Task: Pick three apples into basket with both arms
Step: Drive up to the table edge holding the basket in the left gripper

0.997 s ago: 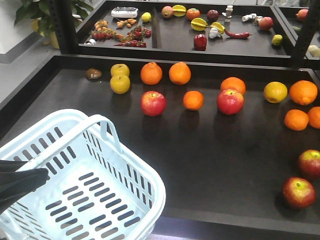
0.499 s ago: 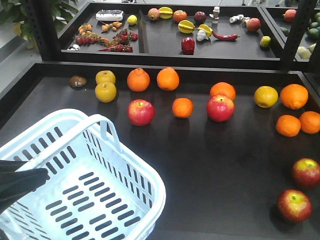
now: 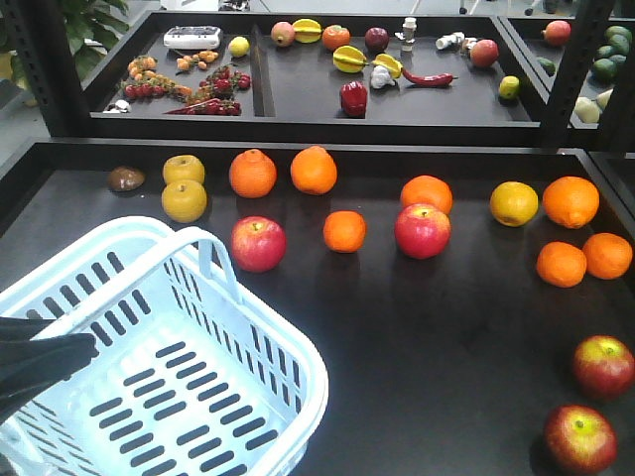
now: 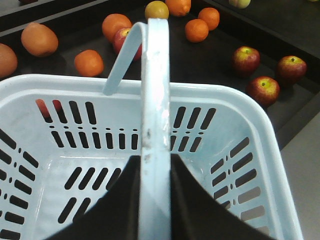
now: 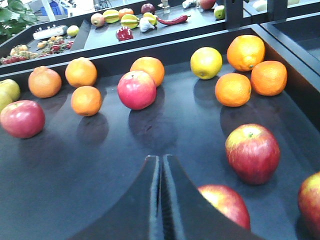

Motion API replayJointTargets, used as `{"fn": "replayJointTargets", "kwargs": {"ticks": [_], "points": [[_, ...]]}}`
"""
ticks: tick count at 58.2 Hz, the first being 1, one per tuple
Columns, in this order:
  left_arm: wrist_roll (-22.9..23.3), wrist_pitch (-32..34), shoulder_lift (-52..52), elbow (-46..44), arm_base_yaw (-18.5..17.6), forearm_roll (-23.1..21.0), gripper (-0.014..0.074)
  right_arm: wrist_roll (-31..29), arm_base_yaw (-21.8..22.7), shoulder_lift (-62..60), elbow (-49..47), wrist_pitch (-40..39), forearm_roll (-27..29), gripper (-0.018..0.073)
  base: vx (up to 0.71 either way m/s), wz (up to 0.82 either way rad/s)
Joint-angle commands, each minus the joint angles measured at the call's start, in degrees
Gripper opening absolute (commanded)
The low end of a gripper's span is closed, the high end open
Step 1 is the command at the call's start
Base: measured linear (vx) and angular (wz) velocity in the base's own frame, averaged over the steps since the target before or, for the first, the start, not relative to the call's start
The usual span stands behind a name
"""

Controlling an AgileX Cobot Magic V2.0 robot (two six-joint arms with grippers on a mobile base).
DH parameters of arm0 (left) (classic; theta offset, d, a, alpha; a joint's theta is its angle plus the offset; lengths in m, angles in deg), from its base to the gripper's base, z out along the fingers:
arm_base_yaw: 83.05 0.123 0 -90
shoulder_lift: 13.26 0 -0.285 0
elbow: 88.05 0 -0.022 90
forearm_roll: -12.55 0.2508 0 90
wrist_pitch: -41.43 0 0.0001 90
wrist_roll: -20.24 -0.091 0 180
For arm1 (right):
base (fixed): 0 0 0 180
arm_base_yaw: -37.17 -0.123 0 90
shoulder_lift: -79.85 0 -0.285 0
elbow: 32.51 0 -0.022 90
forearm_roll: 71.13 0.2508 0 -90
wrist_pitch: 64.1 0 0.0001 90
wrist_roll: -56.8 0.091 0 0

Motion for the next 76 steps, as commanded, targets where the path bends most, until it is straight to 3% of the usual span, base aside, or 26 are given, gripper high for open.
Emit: {"fn": "replayJointTargets", "kwargs": {"ticks": [1,76], "points": [[0.3,4.9,-0.2,-1.5,-0.2,-1.8,-0.0006,-0.1,0.2,-0.6,0.7,-4.2,-0.4,-0.0005,0.09,-0.07],[0.3,4.9,-0.2,-1.5,-0.2,-1.8,-0.0006,-0.1,0.2,-0.6,0.7,-4.2,-0.4,-0.0005,0.04,-0.02]]}}
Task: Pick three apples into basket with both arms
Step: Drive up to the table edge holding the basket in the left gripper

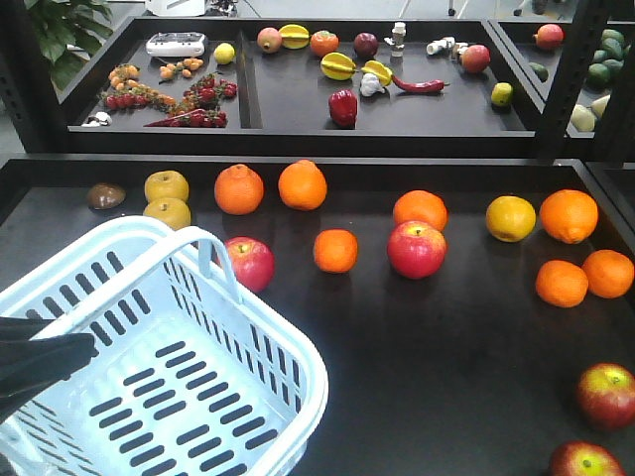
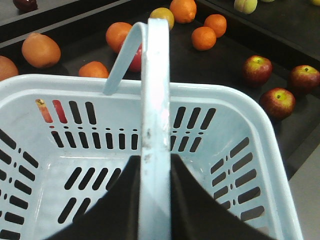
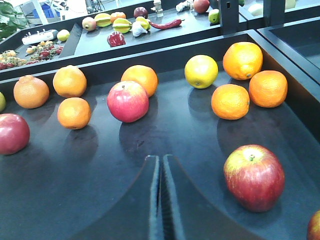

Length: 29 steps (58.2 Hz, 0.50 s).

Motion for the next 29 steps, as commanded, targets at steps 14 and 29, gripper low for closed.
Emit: {"fn": "replayJointTargets", "kwargs": {"ticks": [14,29], "points": [[0.3,4.9,-0.2,-1.5,-0.2,-1.8,-0.0006,-0.1,0.2,-0.6,0.7,-4.2,-0.4,-0.0005,0.00,0.00],[0.3,4.9,-0.2,-1.5,-0.2,-1.8,-0.0006,-0.1,0.2,-0.6,0.7,-4.2,-0.4,-0.0005,0.00,0.00]]}}
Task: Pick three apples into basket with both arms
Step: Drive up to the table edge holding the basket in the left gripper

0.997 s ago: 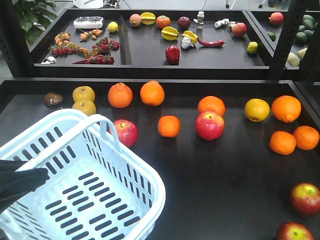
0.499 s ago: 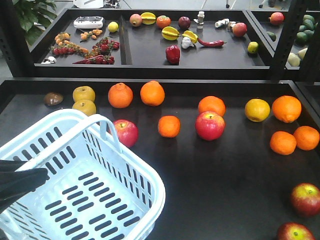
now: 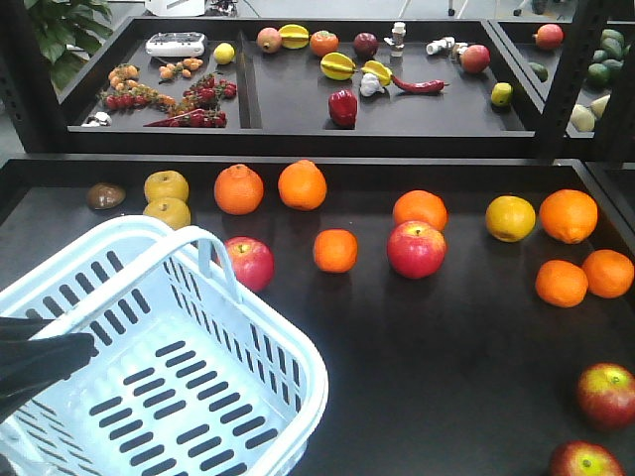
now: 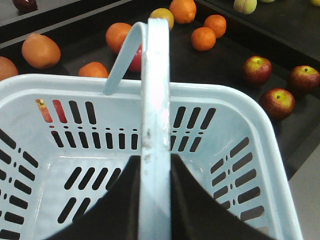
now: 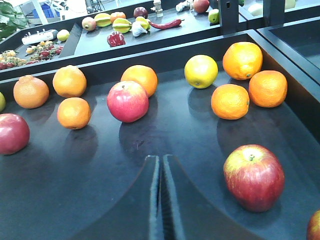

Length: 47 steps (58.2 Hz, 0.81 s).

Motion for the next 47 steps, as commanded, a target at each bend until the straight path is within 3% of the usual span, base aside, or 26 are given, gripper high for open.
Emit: {"fn": "replayJointTargets", "kwargs": {"ticks": [1,47], "points": [[0.3,4.9,-0.2,-1.5,-0.2,-1.8,-0.0006,-0.1,0.2,-0.6,0.7,-4.2,-0.4,-0.0005,0.00,0.00],[0.3,4.8,-0.2,-1.5,-0.2,-1.8,-0.0006,-0.1,0.2,-0.6,0.7,-4.2,-0.4,-0.0005,0.00,0.00]]}}
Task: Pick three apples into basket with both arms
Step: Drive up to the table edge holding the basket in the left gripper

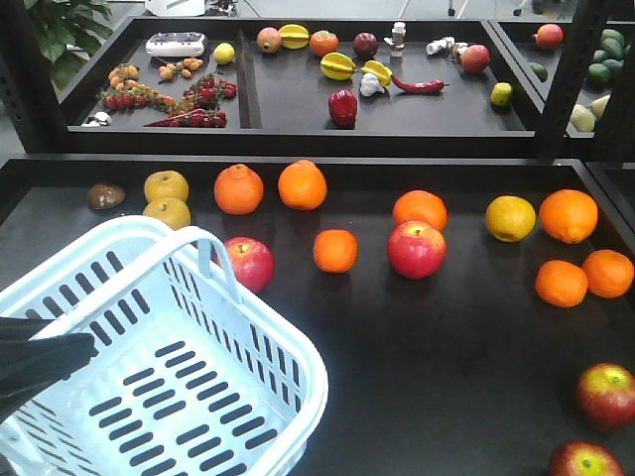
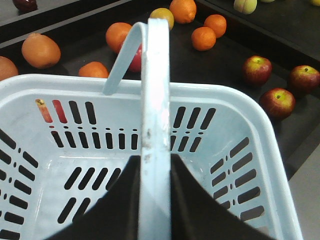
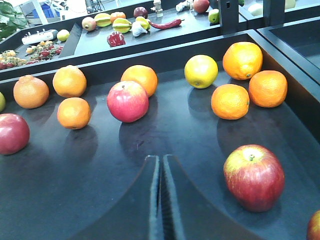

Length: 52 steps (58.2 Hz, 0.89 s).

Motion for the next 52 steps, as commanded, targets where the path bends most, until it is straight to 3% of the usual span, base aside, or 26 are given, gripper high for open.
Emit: {"fn": "replayJointTargets", "kwargs": {"ticks": [1,52], "points": [[0.3,4.8,-0.2,-1.5,-0.2,-1.8,-0.0006,-0.1,0.2,-0.6,0.7,-4.2,-0.4,-0.0005,0.00,0.00],[0.3,7.2,-0.2,-1.5,-0.2,-2.1,-0.0006,-0.1,0.2,-0.6,0.7,-4.2,-0.4,-0.0005,0.00,0.00]]}}
